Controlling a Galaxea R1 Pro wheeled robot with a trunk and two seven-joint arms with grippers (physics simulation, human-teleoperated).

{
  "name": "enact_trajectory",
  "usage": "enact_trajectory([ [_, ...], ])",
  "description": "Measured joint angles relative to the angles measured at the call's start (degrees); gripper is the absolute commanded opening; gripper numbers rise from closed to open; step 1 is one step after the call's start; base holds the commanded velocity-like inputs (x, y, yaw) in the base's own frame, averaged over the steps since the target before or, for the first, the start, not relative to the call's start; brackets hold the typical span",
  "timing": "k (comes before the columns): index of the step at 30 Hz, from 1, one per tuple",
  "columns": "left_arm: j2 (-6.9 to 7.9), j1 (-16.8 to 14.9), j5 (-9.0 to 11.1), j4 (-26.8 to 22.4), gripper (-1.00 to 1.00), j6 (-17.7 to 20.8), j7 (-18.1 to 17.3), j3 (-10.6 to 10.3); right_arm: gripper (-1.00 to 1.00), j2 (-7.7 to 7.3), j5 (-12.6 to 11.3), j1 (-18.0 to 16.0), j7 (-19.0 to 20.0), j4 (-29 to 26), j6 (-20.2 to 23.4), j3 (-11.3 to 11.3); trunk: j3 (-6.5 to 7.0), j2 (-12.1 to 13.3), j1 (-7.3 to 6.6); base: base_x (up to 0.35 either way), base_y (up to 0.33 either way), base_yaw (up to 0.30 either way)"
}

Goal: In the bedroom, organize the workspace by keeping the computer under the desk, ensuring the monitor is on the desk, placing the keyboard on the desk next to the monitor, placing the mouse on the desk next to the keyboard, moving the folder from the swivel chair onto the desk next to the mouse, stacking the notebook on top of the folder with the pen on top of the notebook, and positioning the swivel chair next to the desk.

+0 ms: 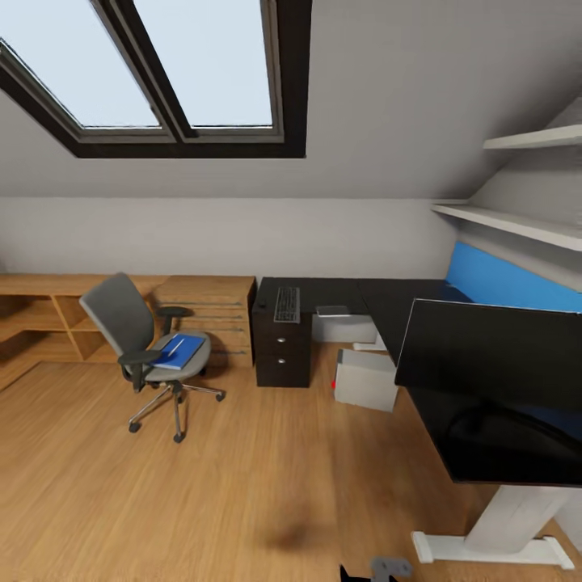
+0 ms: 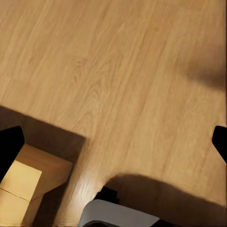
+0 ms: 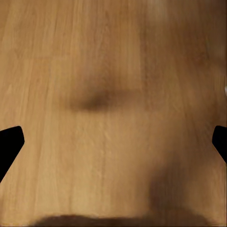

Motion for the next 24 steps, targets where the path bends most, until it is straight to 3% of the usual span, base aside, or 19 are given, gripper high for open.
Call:
enact_trajectory([
  [24, 0.0, 0.0, -0.1, 0.0, 1.0, 0.1, 0.0, -0.1, 1.0, -0.03, 0.0, 0.0, 0.0, 0.0, 0.0, 0.0, 0.0, 0.0, -0.01, -0.259, -0.252, 0.0],
])
